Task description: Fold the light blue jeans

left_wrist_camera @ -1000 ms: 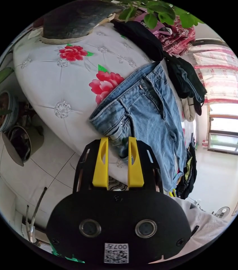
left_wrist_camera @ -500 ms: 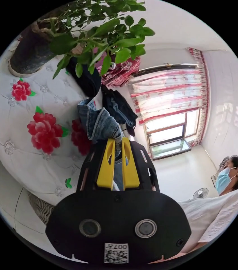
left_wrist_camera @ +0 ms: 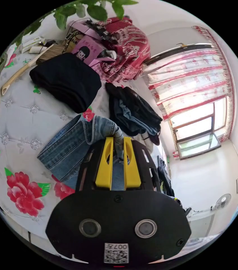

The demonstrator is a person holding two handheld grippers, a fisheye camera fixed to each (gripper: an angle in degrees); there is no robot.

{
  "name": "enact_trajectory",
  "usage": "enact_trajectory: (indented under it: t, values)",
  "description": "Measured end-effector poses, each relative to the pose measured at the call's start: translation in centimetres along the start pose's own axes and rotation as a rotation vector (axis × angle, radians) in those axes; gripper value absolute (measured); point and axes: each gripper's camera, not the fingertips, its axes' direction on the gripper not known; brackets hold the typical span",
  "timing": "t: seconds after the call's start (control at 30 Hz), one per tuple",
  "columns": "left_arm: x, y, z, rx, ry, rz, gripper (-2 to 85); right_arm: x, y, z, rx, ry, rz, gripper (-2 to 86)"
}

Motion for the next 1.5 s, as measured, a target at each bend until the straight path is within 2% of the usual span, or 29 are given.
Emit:
enact_trajectory:
  t: [0.07,0.2,0.37,0.47,0.57,0.63,0.7,0.8,0.93,1.0,1.1,1.23,1.33,1.5]
  values:
    - [0.9,-0.3,2.6,0.009,-0.045,0.011,7.5,-0.1,-1.1,6.1,-0.115,0.060,-0.022,1.5]
    - [3.2,2.3,7.0,-0.074,-0.242,0.228,8.3,3.2,1.2,10.7,-0.163,0.092,0.034,3.2]
    - [3.2,7.9,11.7,-0.209,-0.524,0.431,8.1,13.7,8.2,12.1,-0.131,0.193,0.386,5.6]
    - [3.3,10.1,15.5,-0.270,-0.682,0.542,6.5,18.2,10.1,13.8,-0.126,0.151,0.512,6.9]
    - [5.3,12.1,19.2,-0.331,-0.804,0.729,2.7,20.3,9.6,17.1,-0.145,0.105,0.524,6.8]
    - [6.6,14.0,21.4,-0.379,-0.917,0.869,-0.1,20.7,8.9,18.7,-0.149,0.177,0.522,5.4]
    - [6.7,15.5,22.0,-0.415,-0.981,0.930,-0.6,20.9,8.4,20.5,-0.171,0.157,0.516,3.6]
    - [5.0,17.7,20.5,-0.480,-1.037,0.885,-0.9,20.0,8.1,22.1,-0.215,0.142,0.425,1.2]
    - [0.9,22.2,16.1,-0.542,-1.133,0.796,-1.0,17.4,11.6,23.2,-0.313,0.184,0.179,1.0]
    - [-0.4,23.5,13.8,-0.511,-1.140,0.721,-1.0,16.5,13.8,23.7,-0.340,0.221,0.114,1.8]
    - [-1.8,23.8,10.4,-0.435,-1.020,0.505,-1.0,14.2,15.9,24.1,-0.289,0.289,-0.027,5.0]
    - [-1.7,23.3,8.2,-0.294,-0.913,0.336,-1.0,9.1,15.8,28.8,-0.340,0.135,-0.267,9.2]
    - [-0.5,23.6,8.3,-0.240,-0.888,0.362,-1.0,7.0,15.7,34.1,-0.378,0.175,-0.375,10.4]
    - [-0.2,24.9,9.7,-0.254,-0.856,0.401,-1.0,7.4,16.6,43.9,-0.631,0.259,-0.454,9.9]
